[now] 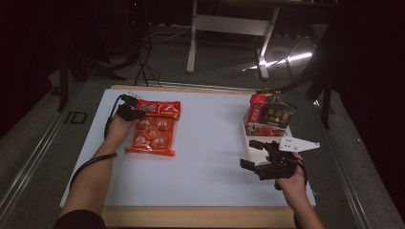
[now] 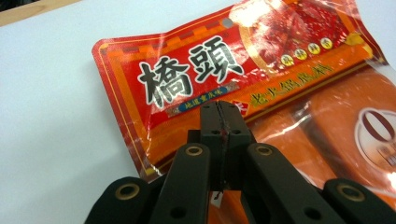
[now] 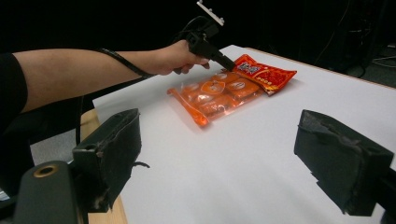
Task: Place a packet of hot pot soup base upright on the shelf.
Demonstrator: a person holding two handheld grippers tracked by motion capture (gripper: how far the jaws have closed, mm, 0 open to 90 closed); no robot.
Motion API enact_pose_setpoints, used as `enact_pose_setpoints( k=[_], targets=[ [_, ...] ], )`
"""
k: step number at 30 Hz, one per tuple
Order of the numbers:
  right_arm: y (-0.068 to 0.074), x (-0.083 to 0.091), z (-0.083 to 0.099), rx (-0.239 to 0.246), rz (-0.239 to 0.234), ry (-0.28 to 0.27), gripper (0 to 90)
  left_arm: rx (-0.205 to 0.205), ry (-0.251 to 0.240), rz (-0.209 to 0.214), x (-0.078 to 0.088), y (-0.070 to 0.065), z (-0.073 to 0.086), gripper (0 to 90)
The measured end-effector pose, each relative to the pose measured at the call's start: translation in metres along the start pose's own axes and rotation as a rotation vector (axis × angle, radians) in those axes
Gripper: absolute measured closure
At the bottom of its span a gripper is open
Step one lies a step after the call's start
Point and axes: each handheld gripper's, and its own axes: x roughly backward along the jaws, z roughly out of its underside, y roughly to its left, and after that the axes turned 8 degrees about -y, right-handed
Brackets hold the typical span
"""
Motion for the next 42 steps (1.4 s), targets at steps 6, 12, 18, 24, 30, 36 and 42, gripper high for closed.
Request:
enact_pose_setpoints(
  k=[6,12,18,24,30,36,42],
  targets=[
    [-0.001,0.000,0.000,-0.001,-0.001,0.000,14.6,0.016,0.030,0.025,-0.009,0.002,-0.003,90.0],
    [-0.001,-0.001,0.000,-0.005,-0.005,-0.003,14.6,0.030,0.047,0.070,-0.011,0.003,-0.001,90.0],
    [0.001,-0.001,0.000,-0.005,-0.008,-0.003,14.6,-0.023,0.075,0.094,-0.006,-0.009,0.001,90.0],
    [0.003,0.000,-0.001,0.001,-0.011,-0.009,14.6,-0.018,0.066,0.149,0.004,-0.020,0.011,90.0],
    [0.004,-0.004,-0.001,0.003,-0.016,0.004,14.6,-0.047,0.066,0.216,0.014,-0.043,0.019,90.0],
    [0.005,-0.005,0.000,0.006,-0.019,0.008,14.6,-0.045,0.056,0.247,0.022,-0.053,0.028,90.0],
    [0.007,-0.006,-0.001,0.004,-0.024,0.010,14.6,-0.065,0.055,0.284,0.031,-0.069,0.037,90.0]
  ],
)
